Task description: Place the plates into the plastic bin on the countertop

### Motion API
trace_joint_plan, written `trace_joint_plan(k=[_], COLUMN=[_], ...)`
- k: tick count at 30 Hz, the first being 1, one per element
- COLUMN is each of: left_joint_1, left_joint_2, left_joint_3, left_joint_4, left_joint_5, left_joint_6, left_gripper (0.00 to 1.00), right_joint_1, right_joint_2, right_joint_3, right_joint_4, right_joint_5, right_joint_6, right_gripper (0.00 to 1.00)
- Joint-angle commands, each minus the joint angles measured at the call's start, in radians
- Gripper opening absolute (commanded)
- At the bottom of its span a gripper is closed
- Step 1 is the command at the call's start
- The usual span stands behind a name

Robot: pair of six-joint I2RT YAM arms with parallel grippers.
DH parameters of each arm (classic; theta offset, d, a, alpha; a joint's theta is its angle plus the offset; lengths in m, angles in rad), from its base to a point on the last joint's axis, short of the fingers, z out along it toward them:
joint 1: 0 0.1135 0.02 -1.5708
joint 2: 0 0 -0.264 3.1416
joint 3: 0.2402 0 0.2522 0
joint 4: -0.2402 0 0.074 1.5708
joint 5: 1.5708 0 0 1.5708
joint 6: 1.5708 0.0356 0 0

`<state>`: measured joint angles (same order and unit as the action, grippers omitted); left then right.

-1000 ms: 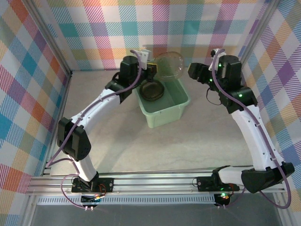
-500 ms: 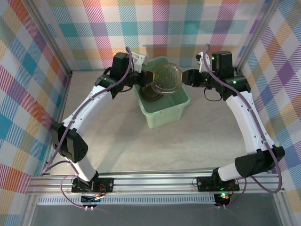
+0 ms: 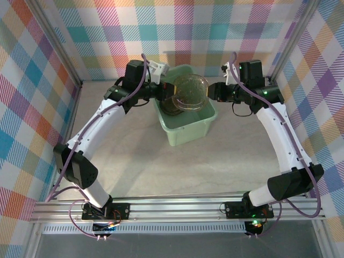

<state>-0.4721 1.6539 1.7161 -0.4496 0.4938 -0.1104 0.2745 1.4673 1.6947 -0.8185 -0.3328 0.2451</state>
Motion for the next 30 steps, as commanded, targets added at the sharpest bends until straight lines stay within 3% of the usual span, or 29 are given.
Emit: trace_joint_plan(k=[1,11,15,23,27,30], left_joint_1=[0.01,0.007,0.005,0.004,0.012,0.029], left_joint_2=[-0.046,-0.033,-0.028,-0.017,-0.016,-0.017], left_joint_3=[-0.013,-0.013,-0.006,0.018,0.037,0.049], left_joint_4=[0.034,0.058,0.063,0.057,0.039,0.06], left_joint_5=[0.04,0.038,0.032,0.007,-0.062,-0.104], left_joint_6=[-0.024,-0.051,-0.054,-0.054,-0.049,-0.087], left_gripper=[0.0,0.0,0.0,0.02,0.24,0.49], right_joint_1=[0.007,0.019,0.02,0.02,0.021,0.02], right_joint_2=[0.014,0.023,0.03,0.04,0.046,0.062], right_joint_3=[0.007,-0.015,-0.009,-0.002,-0.01,-0.015], right_joint_4=[-0.022,0.01,0.002,0.025,0.085,0.127], right_joint_5=[0.008,-0.003,0.001,0.003,-0.003,-0.003], right_joint_6=[-0.015,-0.012,-0.019,0.006,0.083,0.167], right_gripper=[0.26,0.2,0.02,0.0,0.0,0.0])
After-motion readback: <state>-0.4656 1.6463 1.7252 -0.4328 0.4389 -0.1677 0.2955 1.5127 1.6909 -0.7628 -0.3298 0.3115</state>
